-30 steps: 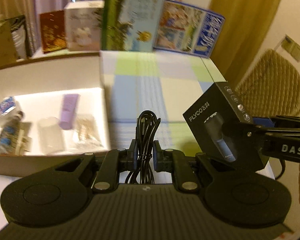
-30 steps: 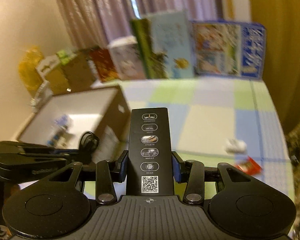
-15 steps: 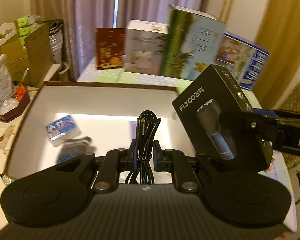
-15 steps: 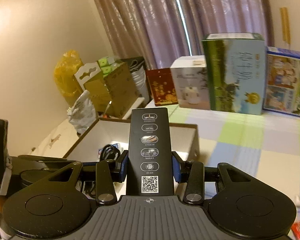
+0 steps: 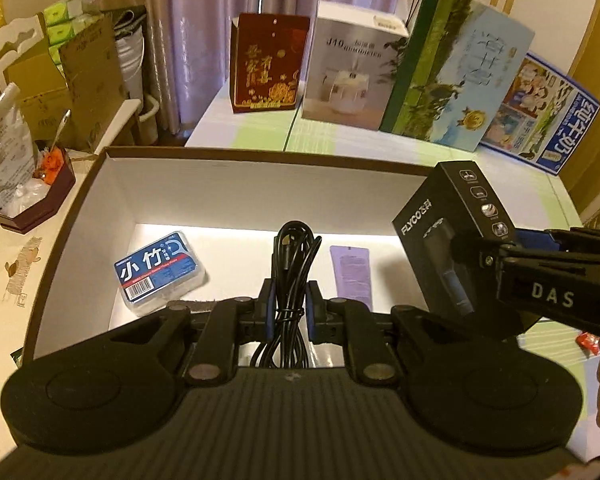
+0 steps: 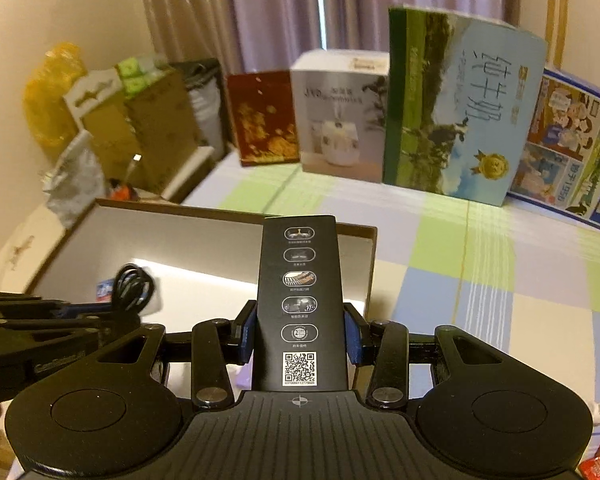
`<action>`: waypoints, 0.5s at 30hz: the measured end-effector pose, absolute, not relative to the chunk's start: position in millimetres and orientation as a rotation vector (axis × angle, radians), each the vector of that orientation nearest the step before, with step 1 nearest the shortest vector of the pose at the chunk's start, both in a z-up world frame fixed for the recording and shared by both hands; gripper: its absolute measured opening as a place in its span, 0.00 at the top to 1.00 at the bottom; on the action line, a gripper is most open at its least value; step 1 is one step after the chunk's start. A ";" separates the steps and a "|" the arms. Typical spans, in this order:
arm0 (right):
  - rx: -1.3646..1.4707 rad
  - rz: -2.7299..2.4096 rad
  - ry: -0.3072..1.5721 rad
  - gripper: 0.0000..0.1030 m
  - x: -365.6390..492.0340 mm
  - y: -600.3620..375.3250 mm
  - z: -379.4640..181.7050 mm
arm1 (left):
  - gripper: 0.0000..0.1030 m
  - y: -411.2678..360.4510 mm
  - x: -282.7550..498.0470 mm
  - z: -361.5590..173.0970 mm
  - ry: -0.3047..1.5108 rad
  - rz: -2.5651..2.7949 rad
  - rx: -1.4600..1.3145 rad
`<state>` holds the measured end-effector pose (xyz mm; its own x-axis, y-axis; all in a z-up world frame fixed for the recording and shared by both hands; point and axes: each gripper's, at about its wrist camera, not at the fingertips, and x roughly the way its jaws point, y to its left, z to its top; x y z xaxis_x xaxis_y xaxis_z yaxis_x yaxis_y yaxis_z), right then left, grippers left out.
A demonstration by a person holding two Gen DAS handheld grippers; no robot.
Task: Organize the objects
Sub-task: 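Carry the FLYCO box and black cable over the cardboard box and lower them, then open the left gripper to drop the cable while the right gripper releases the FLYCO box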
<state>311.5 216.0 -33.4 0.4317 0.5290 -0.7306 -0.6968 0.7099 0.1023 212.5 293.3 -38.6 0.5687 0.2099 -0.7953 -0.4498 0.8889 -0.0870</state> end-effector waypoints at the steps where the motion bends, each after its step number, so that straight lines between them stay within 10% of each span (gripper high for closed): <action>1: -0.236 0.756 0.820 0.61 313.1 220.3 -36.8 | 0.89 295.9 215.6 -41.5 0.892 0.390 -0.297; 15: -0.233 0.675 0.802 0.61 337.4 238.1 -53.7 | 0.89 326.1 245.3 -70.2 0.940 0.364 -0.321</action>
